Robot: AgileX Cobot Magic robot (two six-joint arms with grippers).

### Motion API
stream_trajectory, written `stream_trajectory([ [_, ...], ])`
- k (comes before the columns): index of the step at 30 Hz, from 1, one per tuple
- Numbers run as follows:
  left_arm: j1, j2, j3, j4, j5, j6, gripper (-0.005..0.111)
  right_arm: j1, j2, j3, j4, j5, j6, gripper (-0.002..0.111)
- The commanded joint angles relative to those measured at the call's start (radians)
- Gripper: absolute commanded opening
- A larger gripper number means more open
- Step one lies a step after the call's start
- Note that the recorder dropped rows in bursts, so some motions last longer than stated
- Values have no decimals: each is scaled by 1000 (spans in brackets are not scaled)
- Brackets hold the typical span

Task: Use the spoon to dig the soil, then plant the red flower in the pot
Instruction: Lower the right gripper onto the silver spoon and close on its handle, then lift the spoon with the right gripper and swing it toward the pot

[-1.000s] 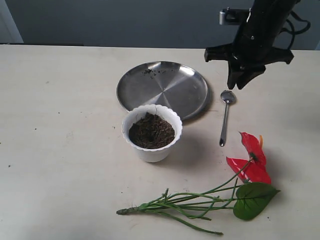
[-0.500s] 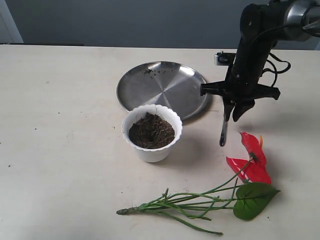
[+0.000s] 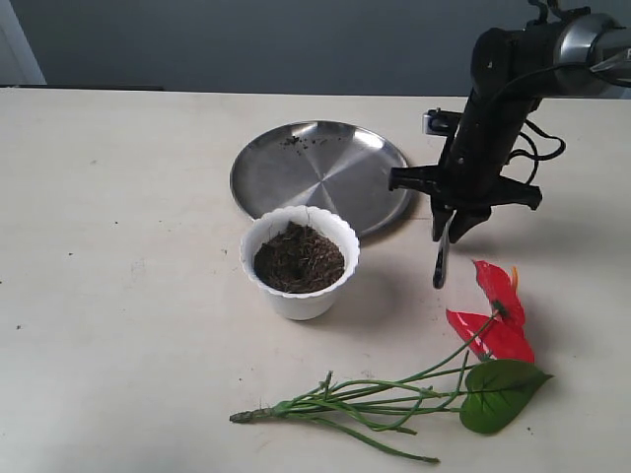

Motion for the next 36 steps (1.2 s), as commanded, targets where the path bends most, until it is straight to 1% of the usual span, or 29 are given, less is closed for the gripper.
stream_trajectory([
  [1, 2, -5, 2, 2, -15, -1, 0, -2, 0, 28, -6, -43, 18, 20],
  [4, 2, -5, 2, 2, -15, -1, 0, -2, 4, 36, -40, -50, 41, 20],
  [23, 2, -5, 2, 2, -15, -1, 0, -2, 65, 36, -34, -58, 10, 20],
  [24, 2, -5, 2, 2, -15, -1, 0, -2, 65, 36, -34, -58, 2, 17],
  [25, 2, -5, 2, 2, -15, -1, 0, -2, 65, 36, -34, -53, -35, 7],
  [26, 2, -5, 2, 2, -15, -1, 0, -2, 65, 36, -34, -45, -53, 0],
  [29, 2, -5, 2, 2, -15, -1, 0, -2, 65, 36, -67, -35, -59, -1],
  [36, 2, -5, 2, 2, -15, -1, 0, -2, 7, 36, -51, -17, -120, -1],
])
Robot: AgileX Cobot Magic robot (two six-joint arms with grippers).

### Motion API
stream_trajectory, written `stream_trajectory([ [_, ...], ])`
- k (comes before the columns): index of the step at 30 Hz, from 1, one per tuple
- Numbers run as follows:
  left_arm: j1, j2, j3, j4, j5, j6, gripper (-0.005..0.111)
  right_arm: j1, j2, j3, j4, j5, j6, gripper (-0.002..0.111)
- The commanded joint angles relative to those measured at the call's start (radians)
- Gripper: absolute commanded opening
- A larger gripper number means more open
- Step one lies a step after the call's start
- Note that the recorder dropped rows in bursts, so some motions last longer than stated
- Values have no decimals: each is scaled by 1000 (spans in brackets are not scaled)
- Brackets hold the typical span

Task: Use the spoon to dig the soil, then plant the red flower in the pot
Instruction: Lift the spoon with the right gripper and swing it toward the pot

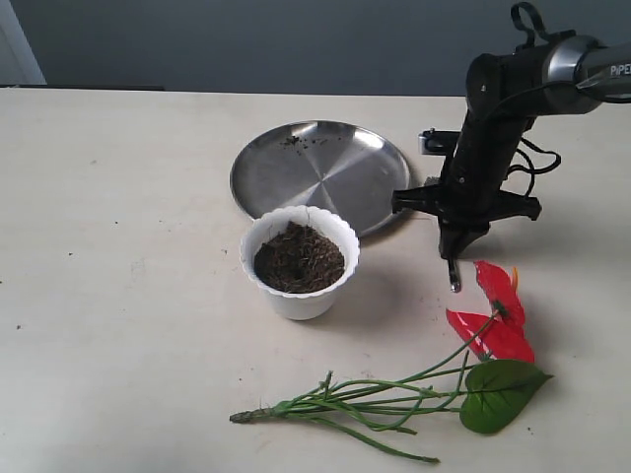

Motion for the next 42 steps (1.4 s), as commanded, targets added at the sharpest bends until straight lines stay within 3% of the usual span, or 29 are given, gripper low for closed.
stream_trajectory([
  [1, 2, -5, 2, 2, -15, -1, 0, -2, -75, 7, -4, -1, -49, -1],
  [7, 2, -5, 2, 2, -15, -1, 0, -2, -234, 7, 2, 13, -87, -1],
  [17, 2, -5, 2, 2, -15, -1, 0, -4, -305, 7, 428, 197, -409, -1],
  [24, 2, -5, 2, 2, -15, -1, 0, -4, -319, 10, 554, 247, -537, -1],
  [33, 2, -5, 2, 2, -15, -1, 0, -4, -457, 64, 488, 247, -489, -1],
  [38, 2, -5, 2, 2, -15, -1, 0, -2, -667, 65, 292, 247, -360, -1],
  [42, 2, -5, 2, 2, -15, -1, 0, -2, -804, 106, 264, 247, -363, -1],
])
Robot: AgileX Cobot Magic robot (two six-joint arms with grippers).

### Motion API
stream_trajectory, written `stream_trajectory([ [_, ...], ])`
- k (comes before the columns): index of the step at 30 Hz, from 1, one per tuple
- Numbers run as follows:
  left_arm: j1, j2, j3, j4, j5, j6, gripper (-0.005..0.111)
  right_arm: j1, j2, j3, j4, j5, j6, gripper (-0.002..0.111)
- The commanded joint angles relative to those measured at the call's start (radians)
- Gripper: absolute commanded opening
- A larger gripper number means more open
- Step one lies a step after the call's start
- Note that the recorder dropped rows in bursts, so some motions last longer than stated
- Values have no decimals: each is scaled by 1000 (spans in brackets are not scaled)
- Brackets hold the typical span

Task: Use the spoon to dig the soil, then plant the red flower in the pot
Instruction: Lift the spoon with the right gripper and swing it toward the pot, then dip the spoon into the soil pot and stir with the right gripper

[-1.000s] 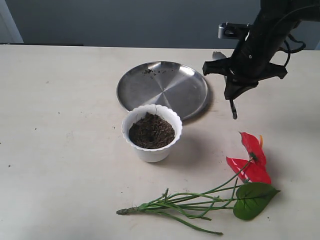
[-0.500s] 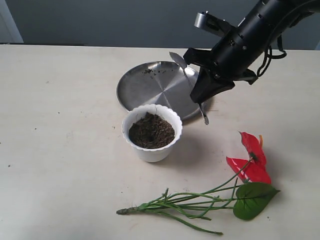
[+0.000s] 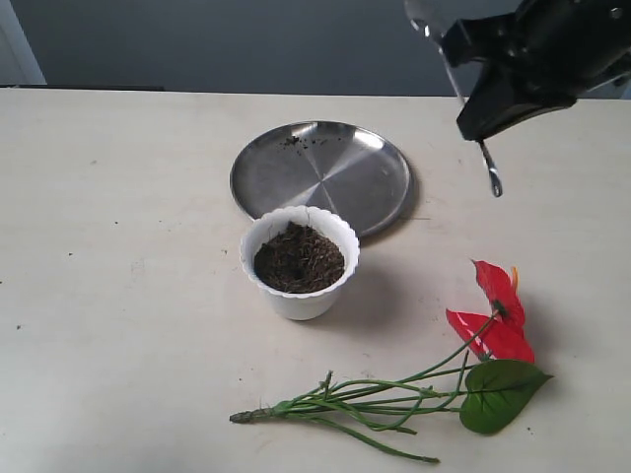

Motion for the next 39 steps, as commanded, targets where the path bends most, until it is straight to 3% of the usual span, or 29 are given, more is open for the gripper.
stream_trajectory([
  [1, 2, -5, 2, 2, -15, -1, 0, -2, -111, 42, -23, 2, 1, -1],
  [7, 2, -5, 2, 2, -15, -1, 0, -2, -68, 55, -83, 2, -16, -1],
  [16, 2, -5, 2, 2, -15, -1, 0, 54, 74, 38, -459, -54, -66, -1],
  [20, 2, -5, 2, 2, -15, -1, 0, 153, 87, 38, -729, -146, -250, -1],
  [27, 2, -5, 2, 2, -15, -1, 0, 301, 123, 38, -1014, -143, -281, -1],
  [35, 2, -5, 2, 2, -15, -1, 0, 518, 140, 172, -1326, -187, -128, -1],
  [39, 2, -5, 2, 2, -15, -1, 0, 626, 140, 322, -1657, -128, 117, -1],
])
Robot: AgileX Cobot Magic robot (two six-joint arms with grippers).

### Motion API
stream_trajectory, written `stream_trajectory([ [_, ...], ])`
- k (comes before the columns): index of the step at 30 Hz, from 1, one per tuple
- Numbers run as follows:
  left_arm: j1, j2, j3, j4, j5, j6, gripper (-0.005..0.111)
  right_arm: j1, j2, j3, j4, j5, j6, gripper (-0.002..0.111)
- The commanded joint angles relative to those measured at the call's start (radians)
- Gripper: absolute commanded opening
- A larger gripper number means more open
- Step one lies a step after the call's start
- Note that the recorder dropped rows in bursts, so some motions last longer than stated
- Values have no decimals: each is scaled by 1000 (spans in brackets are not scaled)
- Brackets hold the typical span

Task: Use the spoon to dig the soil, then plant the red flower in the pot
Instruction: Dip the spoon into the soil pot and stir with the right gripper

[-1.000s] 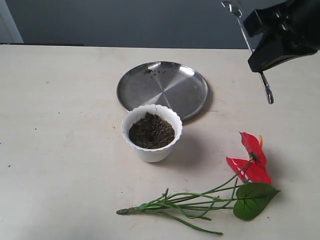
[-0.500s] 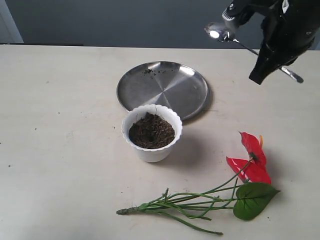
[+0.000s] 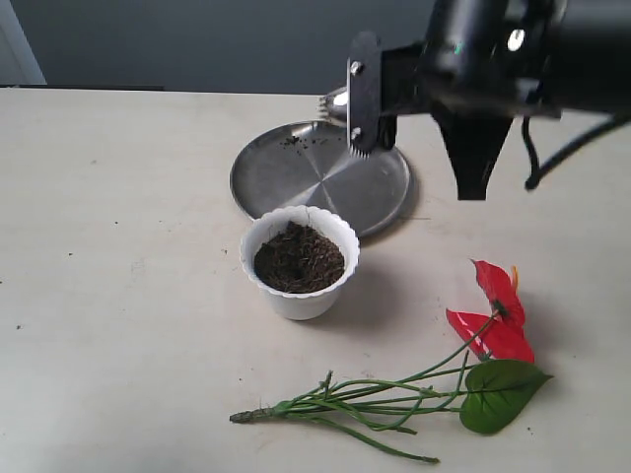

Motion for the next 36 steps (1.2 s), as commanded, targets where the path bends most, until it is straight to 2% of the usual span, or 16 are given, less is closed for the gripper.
stream_trajectory([
  [1, 2, -5, 2, 2, -15, -1, 0, 114, 3, 166, -398, 80, 315, -1],
  [3, 2, -5, 2, 2, -15, -1, 0, 159, -6, 259, -557, 116, 433, -1],
  [7, 2, -5, 2, 2, -15, -1, 0, 229, -36, 426, -770, 123, 517, -1],
  [13, 2, -5, 2, 2, -15, -1, 0, 286, -61, 536, -770, 57, 533, -1],
  [36, 2, -5, 2, 2, -15, -1, 0, 309, -59, 541, -770, -21, 354, -1],
])
